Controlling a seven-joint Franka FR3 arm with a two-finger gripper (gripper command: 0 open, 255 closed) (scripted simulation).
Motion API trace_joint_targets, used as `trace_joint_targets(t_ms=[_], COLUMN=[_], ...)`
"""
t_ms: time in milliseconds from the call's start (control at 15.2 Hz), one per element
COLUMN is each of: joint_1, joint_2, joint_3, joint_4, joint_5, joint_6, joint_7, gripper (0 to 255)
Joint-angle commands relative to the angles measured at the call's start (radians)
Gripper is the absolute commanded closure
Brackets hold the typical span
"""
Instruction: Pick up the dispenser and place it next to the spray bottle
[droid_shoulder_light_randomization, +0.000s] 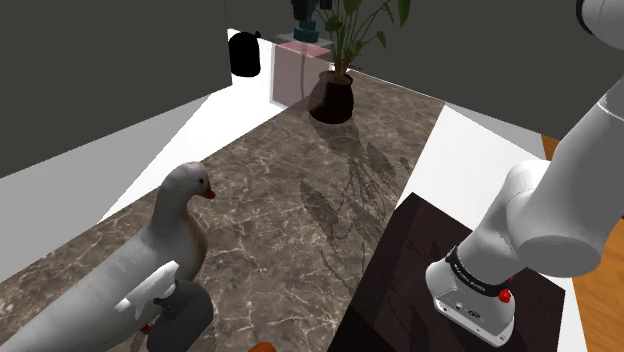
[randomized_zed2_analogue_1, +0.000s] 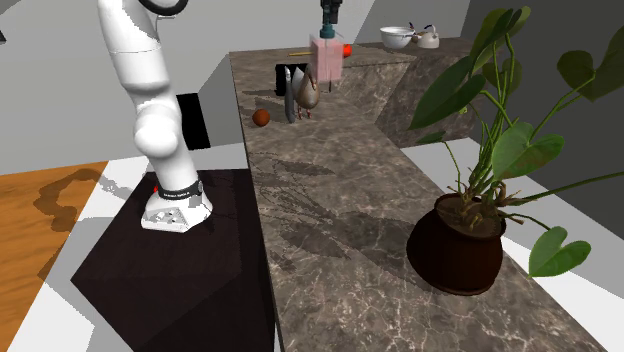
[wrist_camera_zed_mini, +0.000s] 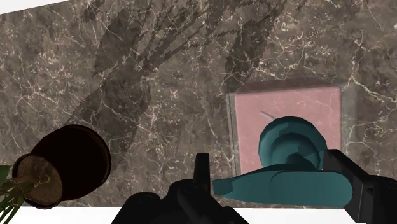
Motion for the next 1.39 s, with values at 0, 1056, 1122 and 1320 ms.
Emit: trace_joint_targets(t_ms=[0,1056,1122,1320], joint_1=[0.025,0.317,0.350,0.335], joint_2=[0.008,0.297,0.342,0.300], joint_3=[0.023,0.203,0.209,0.210], joint_4=[0.025,0.430,0.500,0.402], joint_5=[0.002,-0.053,-0.069,-0.049], joint_6=[-0.023,-0.193,-0.221,-0.165], joint_7=[0.049,0.467,0.490,0.499], gripper=[255,255,255,255])
